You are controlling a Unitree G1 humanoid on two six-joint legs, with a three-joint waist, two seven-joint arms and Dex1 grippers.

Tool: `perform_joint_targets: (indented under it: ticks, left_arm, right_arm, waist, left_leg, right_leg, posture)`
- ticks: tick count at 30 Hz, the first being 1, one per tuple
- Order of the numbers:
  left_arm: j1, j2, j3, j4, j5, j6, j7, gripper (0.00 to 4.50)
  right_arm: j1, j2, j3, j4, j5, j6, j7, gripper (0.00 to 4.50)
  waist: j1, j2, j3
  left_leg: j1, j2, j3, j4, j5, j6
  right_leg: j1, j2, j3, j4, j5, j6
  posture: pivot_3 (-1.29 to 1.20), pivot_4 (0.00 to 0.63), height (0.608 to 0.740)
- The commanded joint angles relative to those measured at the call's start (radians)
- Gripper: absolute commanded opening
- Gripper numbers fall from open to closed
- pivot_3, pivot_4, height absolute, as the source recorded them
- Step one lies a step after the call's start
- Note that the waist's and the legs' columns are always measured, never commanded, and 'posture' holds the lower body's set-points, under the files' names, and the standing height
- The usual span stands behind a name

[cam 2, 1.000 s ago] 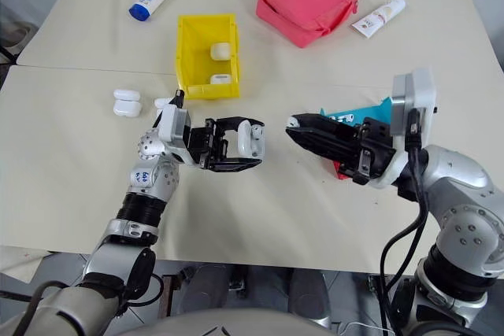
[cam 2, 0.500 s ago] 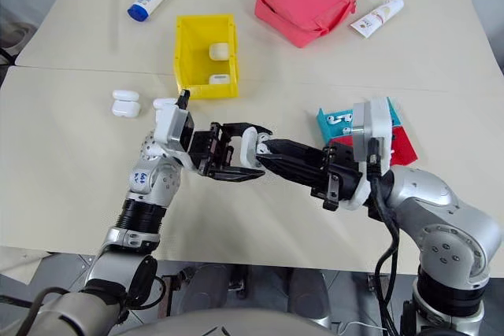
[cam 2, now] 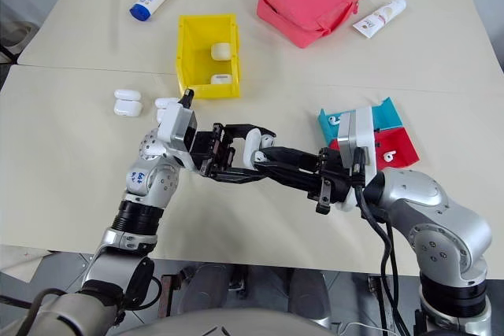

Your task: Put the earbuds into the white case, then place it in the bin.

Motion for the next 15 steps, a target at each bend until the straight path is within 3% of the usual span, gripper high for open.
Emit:
perform_joint_targets:
  ticks: [1, 15]
  left_arm:
    - [-0.018, -0.01, 0.003, -0.067, -0.039, -0.003, -0.018, 2.81]
    - [-0.04, 0.007, -0.005, -0.06, -0.035, -0.002, -0.058, 2.81]
  right_arm:
    - [0.02, -0.069, 0.037, 0.025, -0.072, -0.011, 0.035, 0.56]
    - [-0.052, -0.19, 0.127, 0.148, -0.126, -0.016, 0.089, 0.56]
  waist:
    - [0.0, 0.0, 0.0]
    - [0.0, 0.0, 0.0]
  left_leg:
    - [0.0, 0.0, 0.0, 0.0, 0.0, 0.0]
    - [0.0, 0.0, 0.0, 0.0, 0.0, 0.0]
  right_leg:
    - [0.0, 0.0, 0.0, 0.0, 0.0, 0.0]
    - [0.0, 0.0, 0.0, 0.0, 0.0, 0.0]
  posture:
    - [0.0, 0.15, 0.74]
    - [0.0, 0.15, 0.74]
